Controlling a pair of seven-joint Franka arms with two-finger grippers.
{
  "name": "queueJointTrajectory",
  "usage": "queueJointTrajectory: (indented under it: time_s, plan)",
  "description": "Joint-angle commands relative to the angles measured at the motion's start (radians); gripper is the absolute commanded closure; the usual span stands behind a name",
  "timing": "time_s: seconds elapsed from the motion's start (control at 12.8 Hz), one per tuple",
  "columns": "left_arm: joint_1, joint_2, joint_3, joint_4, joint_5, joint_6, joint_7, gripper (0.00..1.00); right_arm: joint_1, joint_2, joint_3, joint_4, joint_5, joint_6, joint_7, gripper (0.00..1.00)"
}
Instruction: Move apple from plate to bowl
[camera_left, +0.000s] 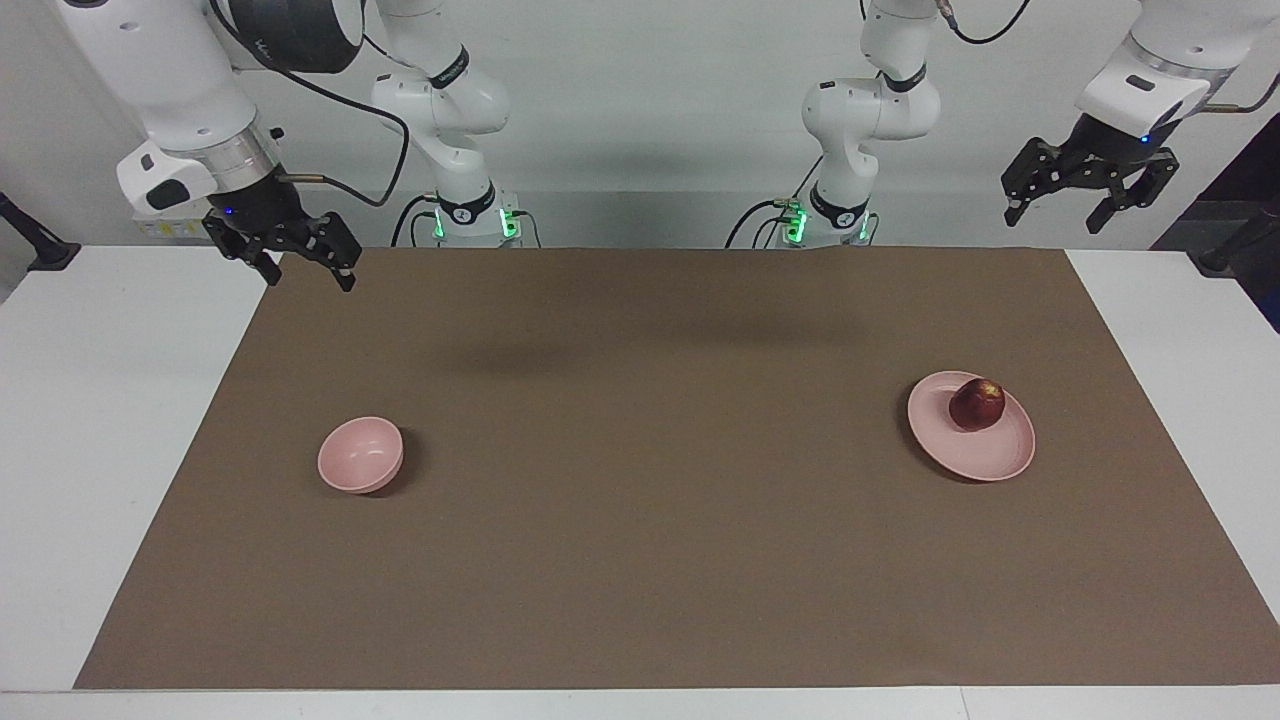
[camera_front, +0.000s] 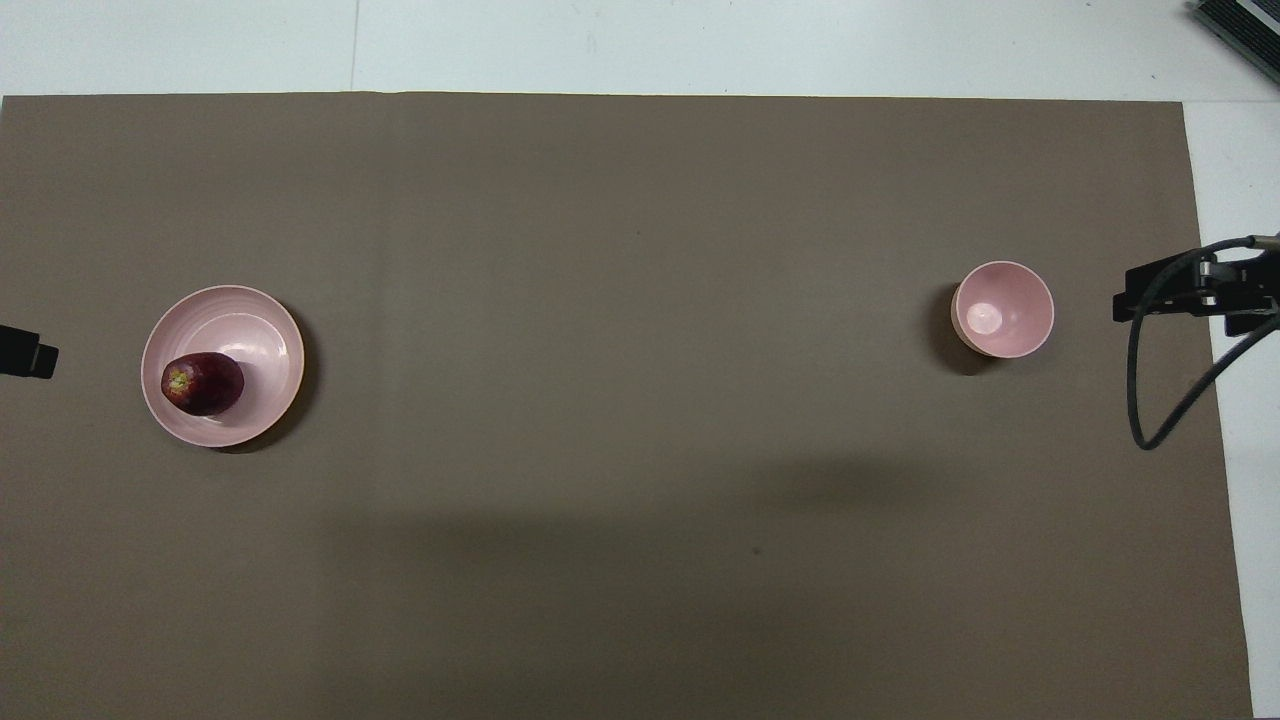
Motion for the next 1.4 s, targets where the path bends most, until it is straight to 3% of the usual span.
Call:
queueJointTrajectory:
  time_s: [0.0, 1.01, 1.32]
  plan:
    - [0.008, -0.017, -0.002, -0.014, -0.012, 0.000, -0.003, 0.00, -0.009, -0.012, 0.003, -0.021, 0.021, 0.021, -0.016, 0.00]
    - [0.008, -0.020, -0.006, -0.017, -0.012, 0.005, -0.002, 0.00, -0.009, -0.012, 0.003, -0.021, 0.026, 0.029, -0.016, 0.00]
    - [0.005, -0.059, -0.006, -0.113, -0.012, 0.116, 0.017, 0.00, -0.009, -0.011, 0.003, -0.021, 0.026, 0.027, -0.016, 0.00]
